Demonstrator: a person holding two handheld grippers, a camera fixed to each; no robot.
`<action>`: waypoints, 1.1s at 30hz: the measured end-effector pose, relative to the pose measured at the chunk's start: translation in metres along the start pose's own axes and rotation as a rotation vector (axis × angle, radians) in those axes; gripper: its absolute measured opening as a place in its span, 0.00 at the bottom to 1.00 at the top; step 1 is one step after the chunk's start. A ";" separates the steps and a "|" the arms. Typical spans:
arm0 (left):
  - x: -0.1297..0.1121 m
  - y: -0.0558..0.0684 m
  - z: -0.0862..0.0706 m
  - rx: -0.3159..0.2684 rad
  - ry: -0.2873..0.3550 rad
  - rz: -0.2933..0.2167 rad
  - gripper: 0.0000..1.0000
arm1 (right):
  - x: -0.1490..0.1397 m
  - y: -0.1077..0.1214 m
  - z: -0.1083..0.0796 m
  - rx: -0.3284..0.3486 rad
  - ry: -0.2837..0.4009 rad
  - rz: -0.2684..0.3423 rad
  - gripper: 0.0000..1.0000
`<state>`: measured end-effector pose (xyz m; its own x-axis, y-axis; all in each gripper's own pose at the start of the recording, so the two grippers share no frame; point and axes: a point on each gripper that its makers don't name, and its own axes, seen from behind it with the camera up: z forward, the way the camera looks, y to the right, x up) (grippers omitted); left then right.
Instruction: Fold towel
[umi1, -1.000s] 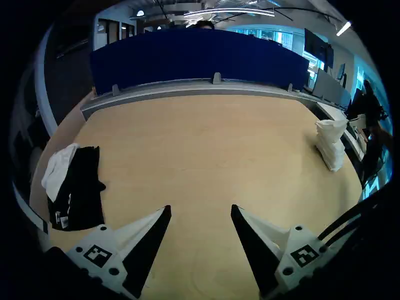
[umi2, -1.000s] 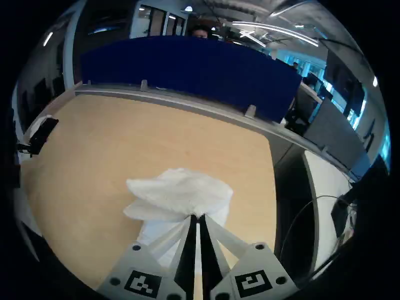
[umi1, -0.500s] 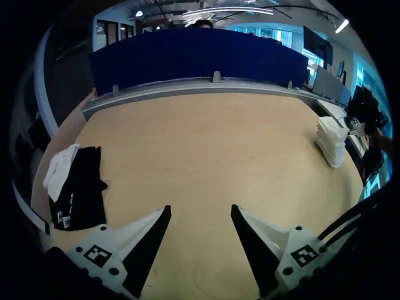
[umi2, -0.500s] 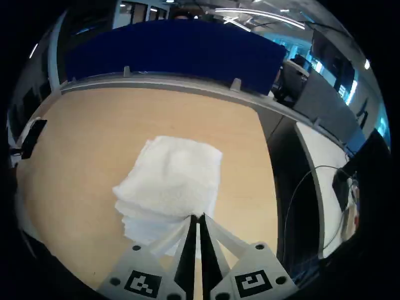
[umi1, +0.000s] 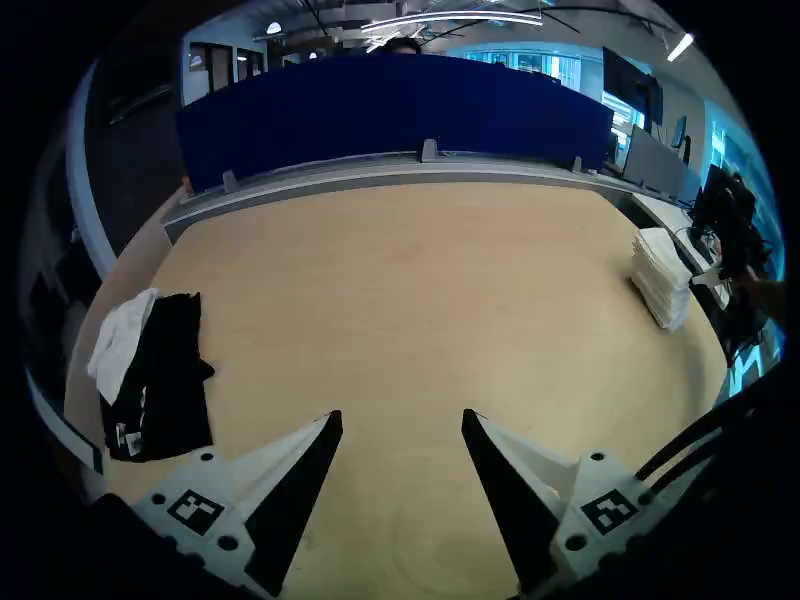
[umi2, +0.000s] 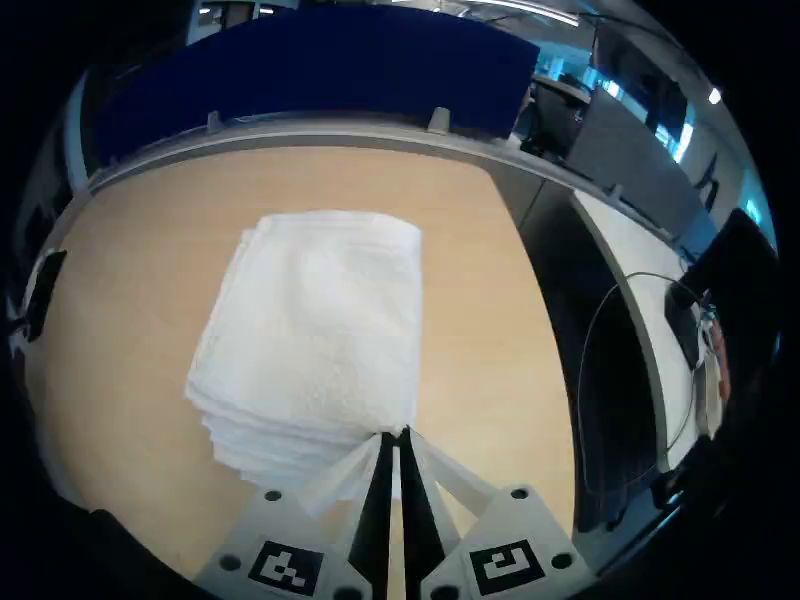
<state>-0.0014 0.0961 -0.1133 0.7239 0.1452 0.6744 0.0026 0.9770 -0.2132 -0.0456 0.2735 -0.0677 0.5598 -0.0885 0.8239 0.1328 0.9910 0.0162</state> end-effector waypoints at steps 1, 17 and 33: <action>0.000 0.000 0.000 0.000 0.000 0.000 0.88 | -0.001 0.000 0.002 -0.003 -0.003 0.006 0.05; 0.004 0.002 0.002 -0.004 0.004 0.000 0.89 | 0.002 0.006 -0.012 -0.052 0.053 0.004 0.55; 0.010 0.003 0.004 -0.015 0.017 0.000 0.89 | 0.004 0.002 -0.034 -0.066 0.095 -0.012 0.97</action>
<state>0.0034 0.1013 -0.1043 0.7352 0.1427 0.6627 0.0127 0.9745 -0.2239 -0.0153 0.2717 -0.0840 0.6326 -0.1126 0.7662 0.1916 0.9814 -0.0141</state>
